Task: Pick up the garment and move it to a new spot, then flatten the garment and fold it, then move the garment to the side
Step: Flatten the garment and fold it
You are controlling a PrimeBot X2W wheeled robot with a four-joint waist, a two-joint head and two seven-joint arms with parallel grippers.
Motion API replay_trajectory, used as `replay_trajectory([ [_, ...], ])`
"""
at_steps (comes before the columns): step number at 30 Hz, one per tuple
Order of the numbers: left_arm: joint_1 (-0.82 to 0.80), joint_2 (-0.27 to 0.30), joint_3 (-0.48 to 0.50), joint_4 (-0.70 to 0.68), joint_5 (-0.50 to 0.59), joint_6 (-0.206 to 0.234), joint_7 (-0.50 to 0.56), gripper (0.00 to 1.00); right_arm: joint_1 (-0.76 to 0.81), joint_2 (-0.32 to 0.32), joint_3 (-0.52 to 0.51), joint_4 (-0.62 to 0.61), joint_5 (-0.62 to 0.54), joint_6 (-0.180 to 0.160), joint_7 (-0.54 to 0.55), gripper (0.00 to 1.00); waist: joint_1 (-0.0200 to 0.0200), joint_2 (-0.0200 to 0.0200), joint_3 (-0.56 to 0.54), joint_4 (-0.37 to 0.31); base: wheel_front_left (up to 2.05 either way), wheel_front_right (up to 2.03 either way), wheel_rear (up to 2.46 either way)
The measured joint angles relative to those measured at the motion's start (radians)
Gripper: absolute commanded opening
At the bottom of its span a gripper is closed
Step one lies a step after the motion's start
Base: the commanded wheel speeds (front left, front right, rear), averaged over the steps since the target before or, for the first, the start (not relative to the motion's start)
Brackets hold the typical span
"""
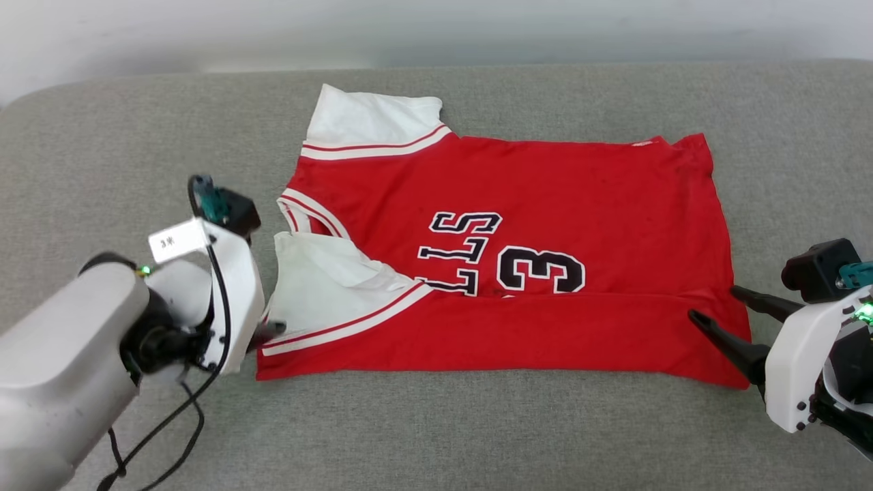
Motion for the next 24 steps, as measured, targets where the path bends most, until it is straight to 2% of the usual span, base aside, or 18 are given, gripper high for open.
replay_trajectory([
  [11, 0.063, -0.019, -0.052, 0.098, -0.014, -0.023, 0.025, 1.0, -0.03, 0.023, 0.014, 0.005, -0.002, 0.0, 0.019, 1.0, -0.0001, 0.0, 0.043, -0.035, 0.0, 0.0, 0.0],
  [12, 0.063, -0.023, -0.055, 0.104, -0.014, -0.027, 0.018, 0.41, -0.037, 0.023, 0.016, 0.007, -0.002, 0.0, 0.02, 1.0, -0.0001, 0.0, 0.042, -0.036, 0.0, 0.0, 0.0],
  [13, 0.063, -0.025, -0.057, 0.109, -0.011, -0.032, 0.009, 0.0, -0.043, 0.022, 0.019, 0.007, -0.003, 0.0, 0.02, 1.0, -0.0001, 0.0, 0.041, -0.036, 0.0, 0.0, 0.0],
  [19, 0.061, -0.034, -0.06, 0.119, 0.001, -0.045, -0.052, 0.0, -0.109, -0.042, 0.036, -0.023, 0.005, 0.0, 0.083, 1.0, -0.0001, 0.0, 0.012, -0.029, 0.0, 0.0, 0.0],
  [24, 0.061, -0.016, -0.06, 0.089, 0.003, -0.052, -0.086, 0.0, -0.179, -0.115, 0.06, -0.063, 0.058, 0.0, 0.289, 1.0, -0.0001, 0.0, -0.018, -0.021, 0.0, 0.0, 0.0],
])
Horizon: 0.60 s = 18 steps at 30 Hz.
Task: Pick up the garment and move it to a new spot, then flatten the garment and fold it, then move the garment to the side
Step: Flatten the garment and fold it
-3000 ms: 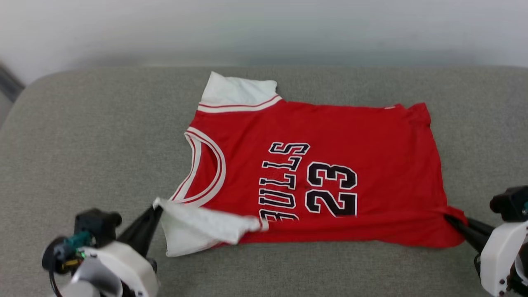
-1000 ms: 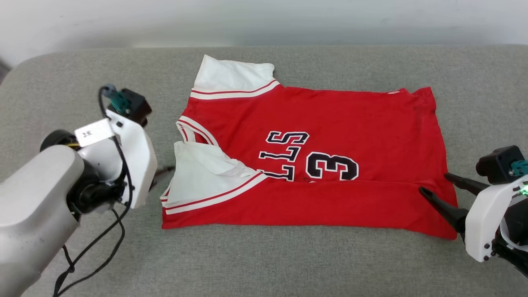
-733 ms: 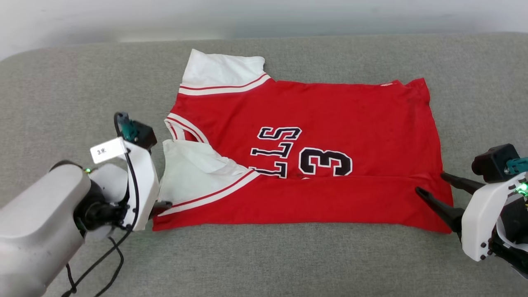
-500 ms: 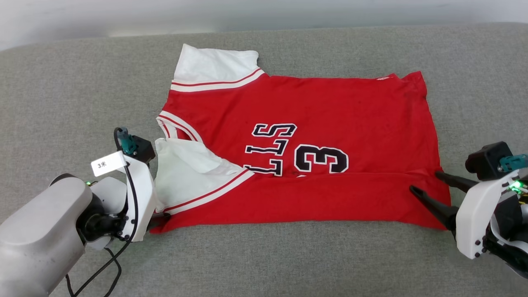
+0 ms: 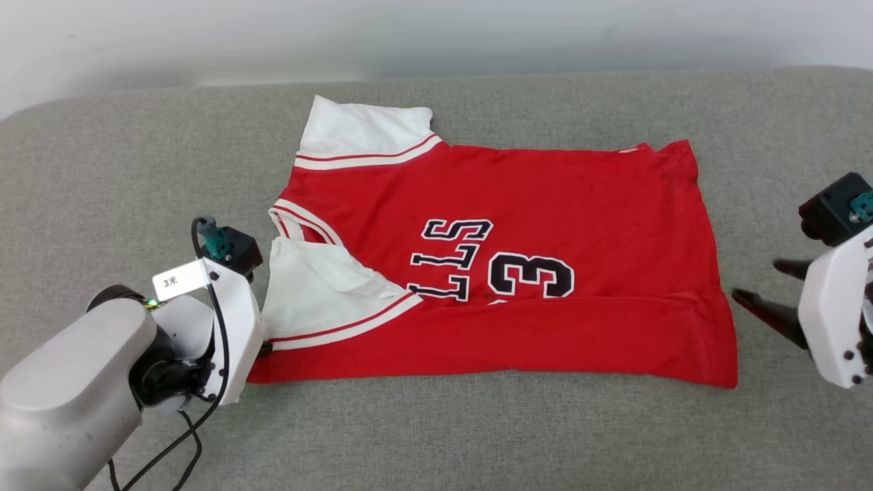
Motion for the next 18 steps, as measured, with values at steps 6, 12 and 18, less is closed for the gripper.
replay_trajectory([
  [6, -0.014, 0.015, -0.003, -0.066, 0.016, -0.002, -0.019, 0.0, -0.029, -0.011, 0.033, 0.046, 0.062, 0.0, 0.283, 1.0, 0.0, 0.0, 0.013, 0.016, 0.0, 0.0, 0.0],
  [12, -0.033, 0.001, -0.005, -0.088, 0.035, 0.0, -0.028, 0.0, -0.011, 0.084, 0.039, 0.156, 0.049, 0.0, 0.299, 1.0, 0.0001, 0.0, 0.054, 0.031, 0.0, 0.0, 0.0],
  [18, -0.044, -0.008, -0.007, -0.087, 0.045, 0.0, -0.038, 0.0, 0.009, 0.144, 0.063, 0.246, 0.034, -0.002, 0.26, 1.0, 0.0, 0.0, 0.091, 0.044, 0.0, 0.0, 0.0],
])
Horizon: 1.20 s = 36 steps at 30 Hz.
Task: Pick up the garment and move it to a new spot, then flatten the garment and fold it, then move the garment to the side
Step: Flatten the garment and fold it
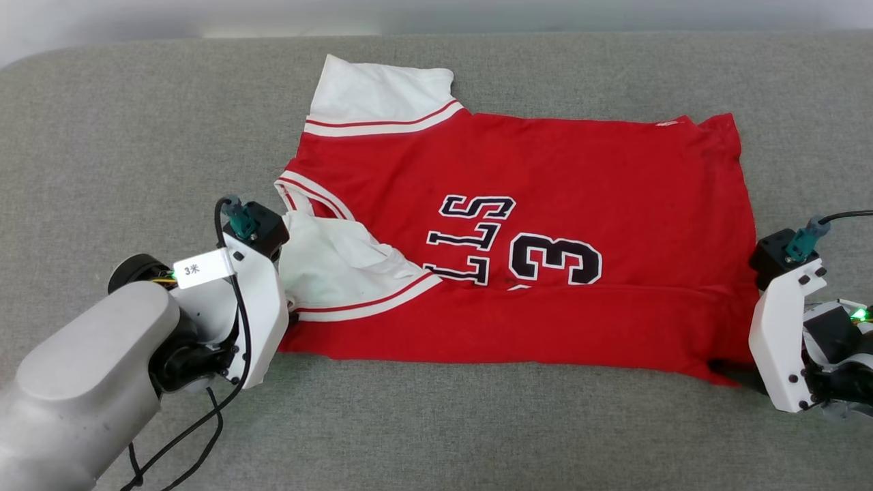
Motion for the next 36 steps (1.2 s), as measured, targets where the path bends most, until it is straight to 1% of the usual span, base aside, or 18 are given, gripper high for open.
replay_trajectory([
  [4, 0.003, 0.001, 0.0, 0.01, -0.001, 0.0, -0.015, 0.0, 0.0, 0.006, 0.019, 0.02, 0.002, -0.001, -0.046, 1.0, 0.0, 0.0001, -0.001, -0.002, 0.0, 0.0, 0.0],
  [5, 0.007, 0.001, -0.001, 0.012, -0.001, 0.0, -0.017, 0.0, 0.0, 0.006, 0.025, 0.023, 0.002, -0.001, -0.063, 0.38, 0.0, 0.0001, -0.005, -0.004, 0.0, 0.0, 0.0],
  [6, 0.012, 0.002, -0.002, 0.015, -0.003, 0.0, -0.021, 0.0, 0.0, 0.006, 0.029, 0.026, 0.008, -0.001, -0.08, 0.0, 0.0, 0.0001, -0.01, -0.005, 0.0, 0.0, 0.0],
  [7, 0.019, 0.002, -0.002, 0.018, -0.004, 0.0, -0.027, 0.0, 0.0, 0.006, 0.03, 0.029, 0.015, 0.0, -0.098, 0.0, 0.0, 0.0, -0.017, -0.007, 0.0, 0.0, 0.0],
  [8, 0.043, 0.005, -0.004, 0.019, -0.013, 0.0, -0.039, 0.0, -0.001, 0.002, 0.04, 0.026, 0.033, 0.0, -0.145, 0.0, 0.0001, 0.0, -0.045, -0.01, 0.0, 0.0, 0.0],
  [9, 0.05, 0.007, -0.004, 0.017, -0.016, 0.0, -0.044, 0.0, 0.0, -0.001, 0.048, 0.02, 0.037, 0.0, -0.157, 0.0, 0.0001, 0.0, -0.056, -0.011, 0.0, 0.0, 0.0],
  [12, 0.069, 0.019, -0.001, 0.002, -0.029, 0.0, -0.058, 0.0, 0.011, -0.041, 0.061, -0.013, 0.05, 0.002, -0.186, 0.0, 0.0001, 0.0, -0.091, -0.013, 0.0, 0.0, 0.0],
  [15, 0.095, 0.04, 0.0, -0.023, -0.042, 0.001, -0.061, 0.0, 0.027, -0.085, 0.071, -0.064, 0.067, 0.002, -0.202, 0.0, 0.0, 0.0001, -0.128, -0.016, 0.0, 0.0, 0.0],
  [21, 0.182, 0.106, -0.012, -0.121, -0.073, 0.02, -0.059, 0.0, 0.105, -0.171, 0.069, -0.156, 0.101, 0.002, -0.222, 0.0, 0.0, 0.0001, -0.195, -0.023, 0.0, 0.0, 0.0],
  [26, 0.261, 0.15, -0.031, -0.211, -0.092, 0.055, -0.06, 0.0, 0.2, -0.224, 0.045, -0.2, 0.123, 0.002, -0.224, 0.0, 0.0, 0.0001, -0.218, -0.026, 0.0, 0.0, 0.0],
  [30, 0.318, 0.159, -0.05, -0.243, -0.101, 0.08, -0.061, 0.0, 0.26, -0.227, 0.033, -0.197, 0.122, 0.002, -0.218, 0.0, 0.0, 0.0001, -0.209, -0.028, 0.0, 0.0, 0.0],
  [35, 0.342, 0.146, -0.054, -0.23, -0.11, 0.097, -0.086, 0.0, 0.295, -0.183, 0.038, -0.154, 0.093, 0.002, -0.207, 0.0, 0.0001, 0.0, -0.18, -0.03, 0.0, 0.0, 0.0],
  [36, 0.345, 0.142, -0.055, -0.224, -0.109, 0.097, -0.09, 0.0, 0.298, -0.17, 0.037, -0.141, 0.087, 0.002, -0.211, 0.02, 0.0, 0.0001, -0.174, -0.03, 0.0, 0.0, 0.0],
])
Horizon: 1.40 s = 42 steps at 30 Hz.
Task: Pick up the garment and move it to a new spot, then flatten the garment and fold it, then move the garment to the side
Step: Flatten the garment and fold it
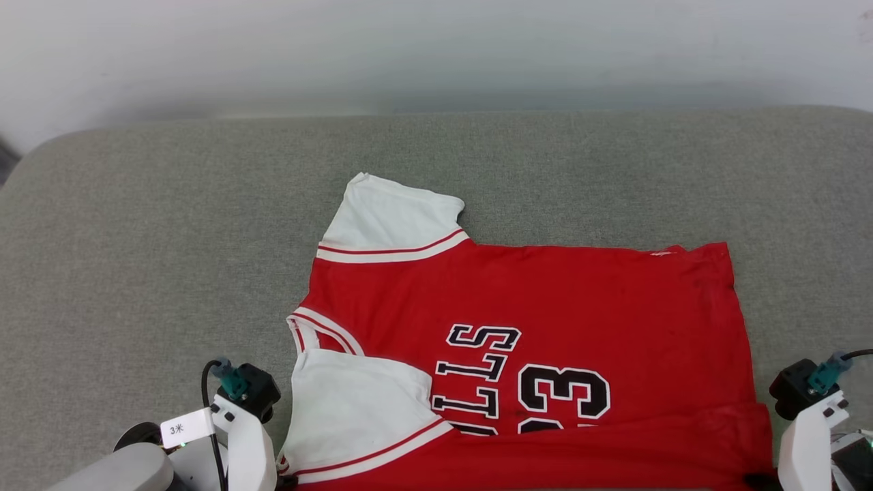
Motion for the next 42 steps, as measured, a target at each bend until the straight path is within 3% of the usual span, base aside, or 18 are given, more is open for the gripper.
replay_trajectory([
  [1, 0.003, -0.004, 0.0, 0.006, 0.002, 0.001, -0.008, 0.17, 0.003, 0.014, -0.003, 0.012, -0.001, 0.0, -0.007, 0.45, 0.0, 0.0, 0.004, 0.0, 0.0, 0.0, 0.0],
  [2, 0.003, -0.008, 0.002, 0.012, 0.007, 0.002, -0.021, 1.0, 0.003, 0.026, -0.007, 0.021, -0.006, 0.0, -0.015, 1.0, 0.0, 0.0, 0.008, 0.0, 0.0, 0.0, 0.0],
  [10, -0.06, 0.013, 0.081, -0.003, 0.028, 0.018, -0.104, 1.0, -0.002, 0.042, -0.103, -0.023, -0.042, 0.0, -0.179, 1.0, 0.0, 0.0, -0.007, 0.003, 0.0, 0.0, 0.0],
  [16, -0.173, 0.042, 0.166, -0.017, 0.093, 0.049, -0.183, 1.0, -0.017, 0.06, -0.22, -0.109, -0.143, 0.0, -0.348, 1.0, 0.0, 0.0, 0.0, -0.008, 0.0, 0.0, 0.0],
  [24, -0.382, 0.006, 0.235, 0.026, 0.169, 0.053, -0.212, 1.0, 0.007, 0.268, -0.48, -0.216, -0.353, 0.0, -0.551, 1.0, 0.0001, 0.0, 0.078, -0.04, 0.0, 0.0, 0.0],
  [30, -0.54, -0.061, 0.251, 0.122, 0.157, 0.028, -0.115, 1.0, 0.057, 0.434, -0.605, -0.317, -0.511, 0.0, -0.628, 1.0, 0.0002, 0.0, 0.16, -0.074, 0.0, 0.0, 0.0],
  [42, -0.809, -0.148, 0.185, 0.34, 0.115, -0.02, 0.267, 1.0, 0.037, 0.507, -0.604, -0.408, -0.591, 0.0, -0.613, 1.0, 0.0002, 0.0, 0.345, -0.158, 0.0, 0.0, 0.0],
])
